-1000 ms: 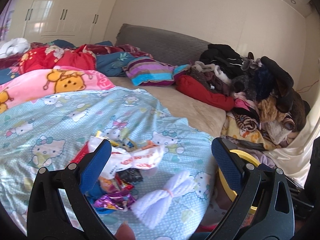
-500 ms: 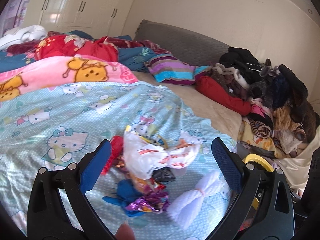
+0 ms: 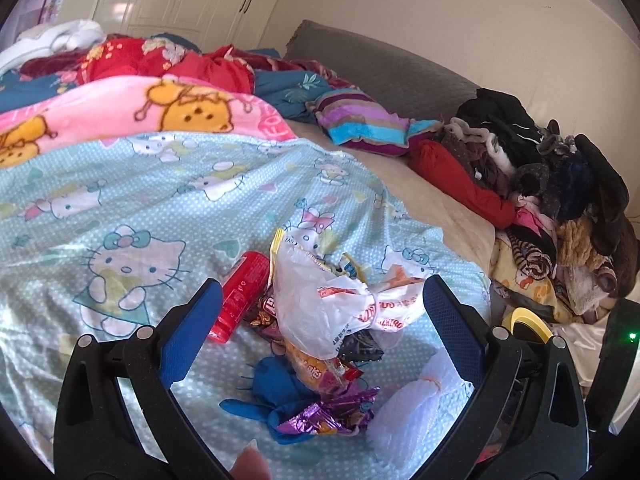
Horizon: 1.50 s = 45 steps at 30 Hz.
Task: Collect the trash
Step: 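Grasp the white plastic bag with the left tool while the right tool grasps clear plastic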
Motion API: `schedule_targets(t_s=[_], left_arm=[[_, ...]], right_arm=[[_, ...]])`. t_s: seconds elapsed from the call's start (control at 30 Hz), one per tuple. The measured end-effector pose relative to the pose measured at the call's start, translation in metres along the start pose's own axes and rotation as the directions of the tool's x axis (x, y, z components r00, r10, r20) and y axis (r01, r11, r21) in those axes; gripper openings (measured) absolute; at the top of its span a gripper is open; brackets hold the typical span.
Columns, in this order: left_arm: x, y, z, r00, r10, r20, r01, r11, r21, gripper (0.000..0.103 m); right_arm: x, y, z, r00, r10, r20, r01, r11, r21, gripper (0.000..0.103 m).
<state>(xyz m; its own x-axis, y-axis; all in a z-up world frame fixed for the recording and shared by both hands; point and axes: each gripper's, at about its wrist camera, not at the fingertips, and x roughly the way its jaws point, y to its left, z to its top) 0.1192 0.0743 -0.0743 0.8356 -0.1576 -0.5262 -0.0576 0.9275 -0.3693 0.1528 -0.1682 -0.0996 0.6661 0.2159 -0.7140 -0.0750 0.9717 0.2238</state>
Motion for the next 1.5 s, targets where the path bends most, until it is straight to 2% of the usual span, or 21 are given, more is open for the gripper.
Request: schedule_targets(t_s=[0.07,0.2,0.27,0.37,0.4,0.47,0.5,0.63,0.97,1.5], left_arm=[[0.006,0.002,0.0,1.0,0.008,-0.011,-0.008,1.0,-0.006,0.09],[0.018,0.007,-0.001,0.999,0.011,-0.044,-0.013,0.999,-0.03,0.08],[0.023,0.008,-0.002,0.998,0.013,-0.057,-0.016,0.999,-0.038,0.072],[0.028,0.009,-0.004,0.997,0.02,-0.078,-0.024,0.999,-0.048,0.057],[0.029,0.009,-0.006,0.996,0.017,-0.086,-0.021,0.999,-0.05,0.049],[0.03,0.008,-0.007,0.996,0.017,-0.093,-0.022,0.999,-0.048,0.036],[0.031,0.007,-0.007,0.995,0.019,-0.097,-0.024,0.999,-0.045,0.025],[0.028,0.002,-0.009,0.995,0.012,-0.095,-0.014,1.0,-0.021,0.016],[-0.005,-0.014,0.011,1.0,-0.024,0.01,0.024,1.0,-0.004,0.014],[-0.037,-0.034,0.027,0.996,-0.063,0.069,0.061,0.998,0.035,0.014]], right_arm=[[0.01,-0.002,0.002,1.0,0.001,-0.026,0.0,1.0,0.03,0.085],[0.026,-0.003,0.002,0.998,0.022,-0.067,-0.017,0.997,0.079,0.083],[0.034,-0.002,0.0,0.995,0.041,-0.095,-0.033,0.996,0.084,0.06],[0.035,-0.002,-0.002,0.993,0.072,-0.098,-0.063,0.994,0.089,0.045],[0.032,-0.003,-0.002,0.992,0.091,-0.084,-0.083,0.992,0.092,0.039],[0.027,-0.002,-0.002,0.992,0.105,-0.074,-0.098,0.992,0.085,0.032],[0.026,-0.001,-0.003,0.991,0.109,-0.073,-0.103,0.991,0.082,0.031],[0.019,-0.002,-0.004,0.99,0.125,-0.061,-0.12,0.989,0.083,0.028],[-0.006,-0.005,-0.001,0.992,0.128,0.001,-0.128,0.991,0.046,0.027],[-0.045,-0.009,0.017,0.984,0.139,0.113,-0.142,0.99,0.017,0.027]])
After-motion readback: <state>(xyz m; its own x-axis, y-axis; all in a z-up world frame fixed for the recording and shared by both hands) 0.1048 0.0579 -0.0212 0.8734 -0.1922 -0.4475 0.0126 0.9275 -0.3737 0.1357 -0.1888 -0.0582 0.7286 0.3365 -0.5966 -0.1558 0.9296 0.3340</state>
